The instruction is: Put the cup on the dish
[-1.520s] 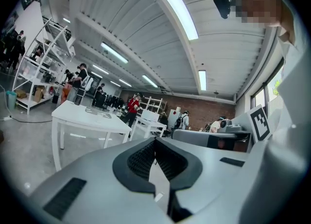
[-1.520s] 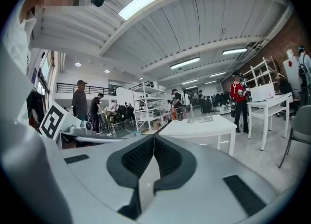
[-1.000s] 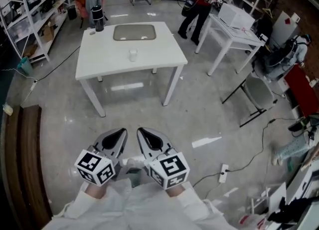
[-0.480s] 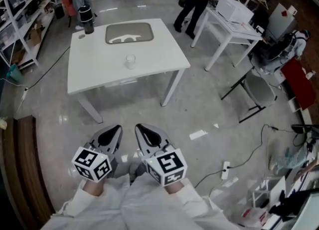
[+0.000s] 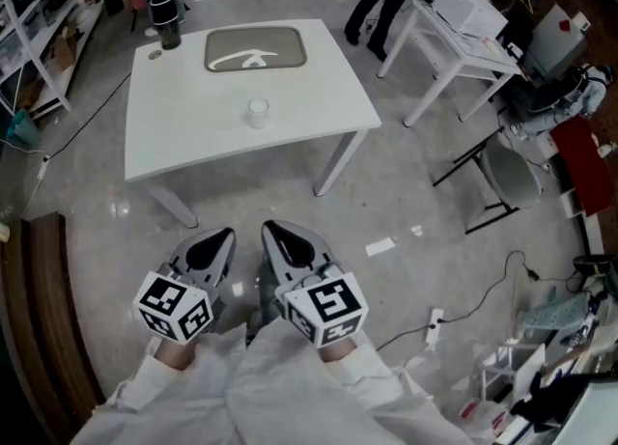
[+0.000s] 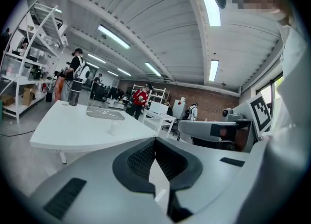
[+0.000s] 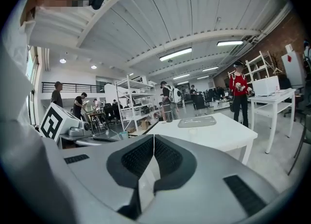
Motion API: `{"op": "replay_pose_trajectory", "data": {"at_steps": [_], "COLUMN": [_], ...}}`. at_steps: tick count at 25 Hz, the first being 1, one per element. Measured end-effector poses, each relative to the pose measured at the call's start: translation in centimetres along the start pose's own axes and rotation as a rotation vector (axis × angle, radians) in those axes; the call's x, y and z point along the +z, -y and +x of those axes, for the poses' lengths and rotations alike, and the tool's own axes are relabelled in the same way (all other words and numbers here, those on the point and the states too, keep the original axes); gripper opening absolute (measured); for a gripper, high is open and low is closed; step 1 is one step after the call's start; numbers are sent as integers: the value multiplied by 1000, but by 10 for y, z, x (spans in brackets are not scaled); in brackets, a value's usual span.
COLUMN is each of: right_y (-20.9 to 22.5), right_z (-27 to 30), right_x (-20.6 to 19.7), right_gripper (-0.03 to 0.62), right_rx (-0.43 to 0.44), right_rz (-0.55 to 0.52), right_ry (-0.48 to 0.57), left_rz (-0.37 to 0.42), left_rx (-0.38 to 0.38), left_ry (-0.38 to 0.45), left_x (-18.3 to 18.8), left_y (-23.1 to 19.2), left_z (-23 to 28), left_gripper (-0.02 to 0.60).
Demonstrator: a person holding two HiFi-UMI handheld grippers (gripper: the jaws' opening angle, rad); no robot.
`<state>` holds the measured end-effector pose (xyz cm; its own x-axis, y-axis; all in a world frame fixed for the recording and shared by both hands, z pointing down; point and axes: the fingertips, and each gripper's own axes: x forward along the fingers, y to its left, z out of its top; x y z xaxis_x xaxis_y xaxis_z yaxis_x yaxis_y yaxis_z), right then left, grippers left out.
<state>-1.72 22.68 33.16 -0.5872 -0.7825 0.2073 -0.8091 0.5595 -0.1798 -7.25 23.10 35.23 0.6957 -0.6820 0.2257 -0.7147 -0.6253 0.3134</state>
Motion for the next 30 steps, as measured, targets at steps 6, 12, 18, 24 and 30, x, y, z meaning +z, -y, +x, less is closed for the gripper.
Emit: {"op": "replay_pose_trajectory", "data": {"at_steps": [6, 12, 18, 24, 30], "right_y": [42, 94, 145, 176, 190], "right_z": [44, 90, 135, 168, 178], "right_x": [14, 35, 60, 69, 63], "right_gripper": [14, 14, 14, 14, 14], "right_rx": [10, 30, 77, 119, 138], "right_rz": [-4, -7, -15, -7, 24], "right_ry": [-7, -14, -7, -21, -58], "left_rz": [4, 2, -5, -17, -52], "left_rx": [13, 46, 70, 101, 121], "left_ry": [16, 33, 42, 47, 45], "left_x": [22, 51, 81, 96, 96], "left_y": [-32, -69, -96, -119, -128], "left_z": [43, 100, 159, 196, 212], "left_gripper": [8, 8, 8, 8, 8]}}
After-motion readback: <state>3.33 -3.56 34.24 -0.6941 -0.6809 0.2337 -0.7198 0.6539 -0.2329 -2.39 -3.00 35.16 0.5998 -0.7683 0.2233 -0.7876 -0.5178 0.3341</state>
